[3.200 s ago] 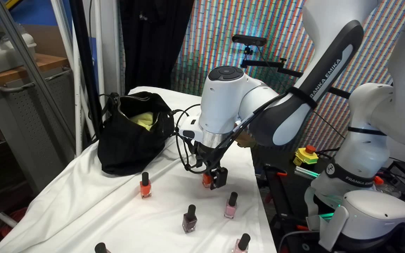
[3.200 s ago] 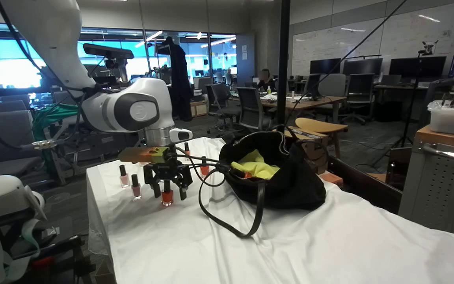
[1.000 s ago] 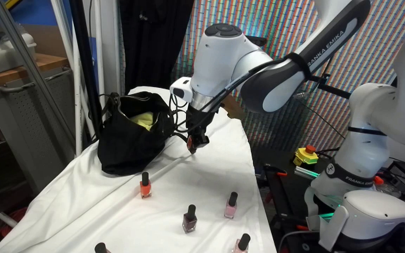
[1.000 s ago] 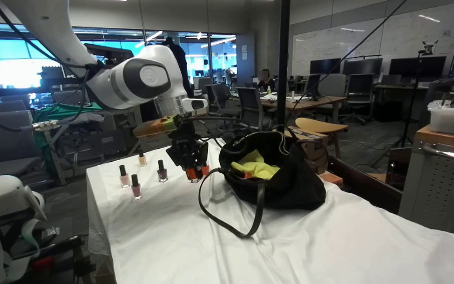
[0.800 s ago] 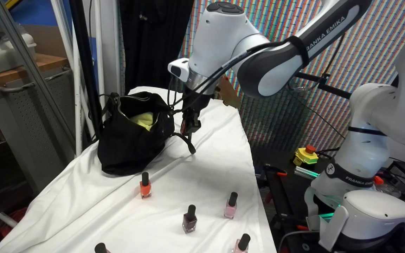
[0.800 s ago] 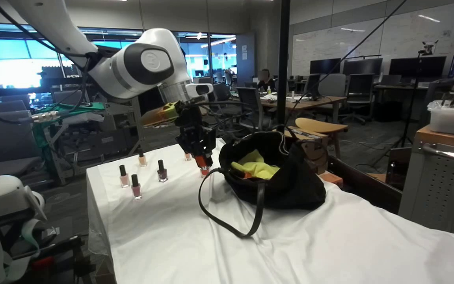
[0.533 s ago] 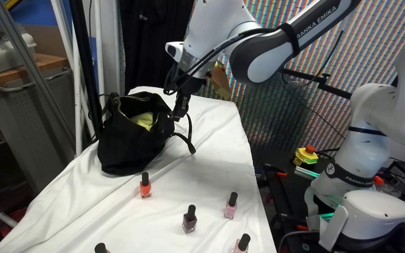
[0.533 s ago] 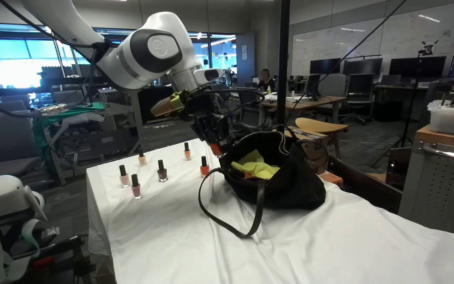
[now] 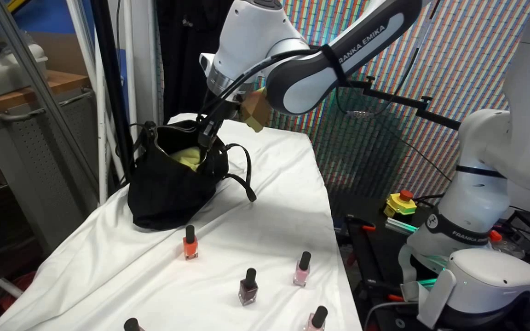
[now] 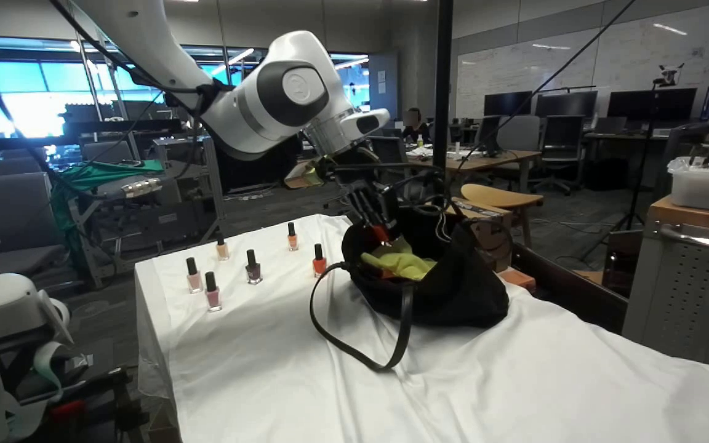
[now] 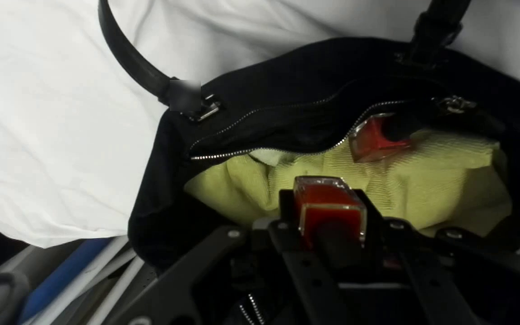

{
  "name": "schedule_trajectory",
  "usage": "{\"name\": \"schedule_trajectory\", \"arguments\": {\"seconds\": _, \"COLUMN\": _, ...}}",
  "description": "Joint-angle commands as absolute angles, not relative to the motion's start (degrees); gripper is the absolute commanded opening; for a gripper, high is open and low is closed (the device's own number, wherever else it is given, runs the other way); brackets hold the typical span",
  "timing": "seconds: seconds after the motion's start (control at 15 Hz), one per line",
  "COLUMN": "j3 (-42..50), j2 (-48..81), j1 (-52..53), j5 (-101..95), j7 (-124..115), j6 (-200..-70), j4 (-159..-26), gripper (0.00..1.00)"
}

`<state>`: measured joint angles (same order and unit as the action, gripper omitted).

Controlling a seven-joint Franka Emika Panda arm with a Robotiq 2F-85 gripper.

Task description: Put the nail polish bottles in the bag

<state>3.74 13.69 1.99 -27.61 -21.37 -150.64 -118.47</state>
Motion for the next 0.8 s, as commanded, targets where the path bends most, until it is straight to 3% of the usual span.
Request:
{"name": "schedule_trajectory", "arguments": {"seconds": 0.0, "j3": 7.6, "j2": 20.76, "j1": 4.64, "j5": -30.33, "j7": -27.32, "j6": -151.47, "j4": -110.73, "gripper": 0.16}}
{"name": "schedule_trajectory", "arguments": {"seconds": 0.07, "j3": 8.27, "j2": 21.93, "j1": 5.13, "j5": -30.0, "j7": -27.7, "j6": -151.12, "j4": -109.65, "gripper": 0.21}}
{"name": "schedule_trajectory", "arguments": {"seconds": 0.13, "j3": 8.84, "j2": 22.81, "j1": 5.52, "j5": -29.38, "j7": -27.72, "j6": -150.74, "j4": -108.7, "gripper": 0.66}}
{"name": "schedule_trajectory", "arguments": {"seconds": 0.27, "j3": 9.38, "j2": 23.83, "j1": 5.9, "j5": -28.05, "j7": -26.68, "j6": -150.44, "j4": -107.84, "gripper": 0.71}}
{"name": "schedule_trajectory", "arguments": {"seconds": 0.53, "j3": 10.41, "j2": 23.42, "j1": 6.84, "j5": -28.32, "j7": -26.3, "j6": -150.37, "j4": -108.49, "gripper": 0.98}}
{"name": "schedule_trajectory", "arguments": {"seconds": 0.73, "j3": 10.14, "j2": 20.85, "j1": 6.87, "j5": -28.02, "j7": -24.78, "j6": -149.46, "j4": -111.2, "gripper": 1.0}}
